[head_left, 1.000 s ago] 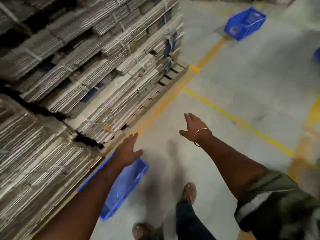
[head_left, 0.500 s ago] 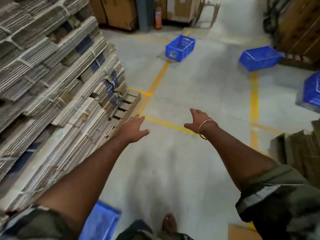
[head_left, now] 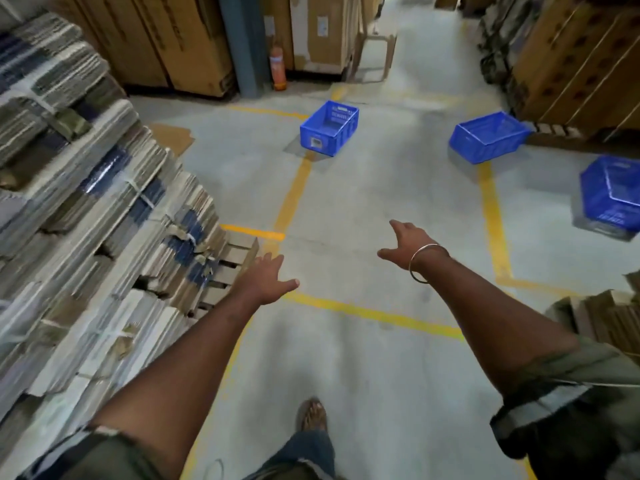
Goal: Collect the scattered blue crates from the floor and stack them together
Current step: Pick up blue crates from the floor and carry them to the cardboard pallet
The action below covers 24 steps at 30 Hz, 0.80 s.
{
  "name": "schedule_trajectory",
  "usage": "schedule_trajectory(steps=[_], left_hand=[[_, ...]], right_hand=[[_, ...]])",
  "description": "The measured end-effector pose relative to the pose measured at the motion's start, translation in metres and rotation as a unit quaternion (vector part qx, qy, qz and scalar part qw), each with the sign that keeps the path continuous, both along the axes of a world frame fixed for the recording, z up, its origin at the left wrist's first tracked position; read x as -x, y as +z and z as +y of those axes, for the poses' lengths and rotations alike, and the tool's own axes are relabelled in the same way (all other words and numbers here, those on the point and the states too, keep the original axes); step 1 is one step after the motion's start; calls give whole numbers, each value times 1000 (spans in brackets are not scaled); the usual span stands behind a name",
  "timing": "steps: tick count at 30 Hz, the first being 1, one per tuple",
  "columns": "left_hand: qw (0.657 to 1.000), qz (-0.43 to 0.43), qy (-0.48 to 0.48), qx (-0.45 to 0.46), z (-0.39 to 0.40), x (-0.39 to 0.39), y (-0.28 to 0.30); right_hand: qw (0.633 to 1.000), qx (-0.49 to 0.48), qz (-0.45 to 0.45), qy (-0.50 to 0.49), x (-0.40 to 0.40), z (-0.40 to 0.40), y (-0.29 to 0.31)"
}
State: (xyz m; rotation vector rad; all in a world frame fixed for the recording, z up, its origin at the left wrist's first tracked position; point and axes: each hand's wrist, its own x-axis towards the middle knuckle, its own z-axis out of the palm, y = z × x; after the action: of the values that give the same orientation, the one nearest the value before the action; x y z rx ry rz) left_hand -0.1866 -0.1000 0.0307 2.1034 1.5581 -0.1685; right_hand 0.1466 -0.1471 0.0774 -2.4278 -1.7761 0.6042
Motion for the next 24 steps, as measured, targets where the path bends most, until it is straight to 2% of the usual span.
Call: schedule_trajectory(steps=[8,11,18,24], left_hand=[[999,5,-28,-22,156,-39,15],[1000,1,-22,0,210,-62,12],[999,28,-15,10,341,-153,2],[999,35,17,13,463,-221,1]], right_hand=[[999,-26,25,-28,-29,134,11],[998,-33,30,-35,-53,184,3],[998,-50,26,-30,-122,320,-34],[1000,-8,16,-25,-197,448,-39]])
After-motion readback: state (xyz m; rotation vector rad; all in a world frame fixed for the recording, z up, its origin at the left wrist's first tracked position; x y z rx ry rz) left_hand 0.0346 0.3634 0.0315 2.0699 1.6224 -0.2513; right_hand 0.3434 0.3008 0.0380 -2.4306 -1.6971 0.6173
